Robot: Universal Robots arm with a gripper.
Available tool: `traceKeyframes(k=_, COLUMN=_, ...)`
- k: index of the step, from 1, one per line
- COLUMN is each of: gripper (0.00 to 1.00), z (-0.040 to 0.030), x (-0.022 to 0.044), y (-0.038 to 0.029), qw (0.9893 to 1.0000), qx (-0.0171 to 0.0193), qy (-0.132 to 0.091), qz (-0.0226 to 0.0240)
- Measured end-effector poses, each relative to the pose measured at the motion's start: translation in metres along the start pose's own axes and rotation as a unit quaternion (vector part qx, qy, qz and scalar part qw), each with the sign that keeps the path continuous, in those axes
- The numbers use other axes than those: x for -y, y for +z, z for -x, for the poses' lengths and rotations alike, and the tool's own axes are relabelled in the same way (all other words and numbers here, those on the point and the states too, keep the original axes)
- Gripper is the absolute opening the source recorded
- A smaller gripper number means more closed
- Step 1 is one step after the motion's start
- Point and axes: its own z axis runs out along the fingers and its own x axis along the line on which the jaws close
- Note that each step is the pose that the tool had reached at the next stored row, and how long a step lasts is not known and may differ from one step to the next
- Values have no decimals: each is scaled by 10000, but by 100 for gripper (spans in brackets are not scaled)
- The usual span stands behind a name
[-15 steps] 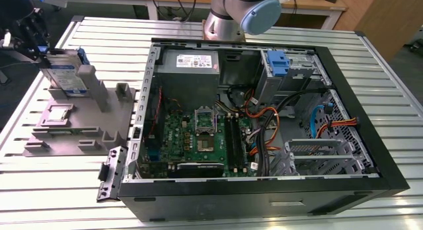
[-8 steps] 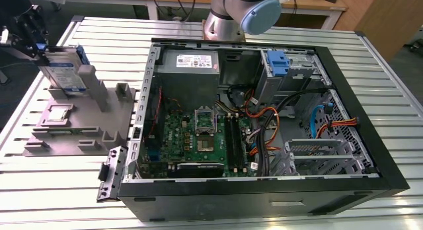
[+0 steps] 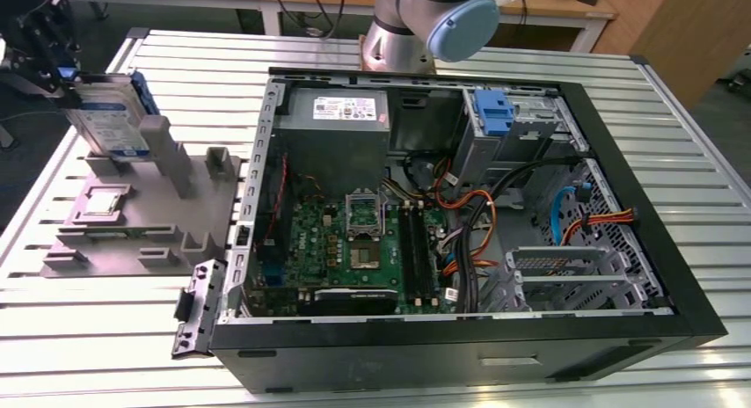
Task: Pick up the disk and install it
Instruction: 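Pick up the disk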
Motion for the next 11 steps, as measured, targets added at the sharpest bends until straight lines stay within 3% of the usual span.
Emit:
traceKeyframes(k=4, gripper=36, z=1, x=-1, y=-36, qw=10000, qx=0, qy=0, qz=0)
traceKeyframes(k=11, gripper=36, z=2, x=-1, y=-41, qw=10000, qx=0, qy=0, qz=0)
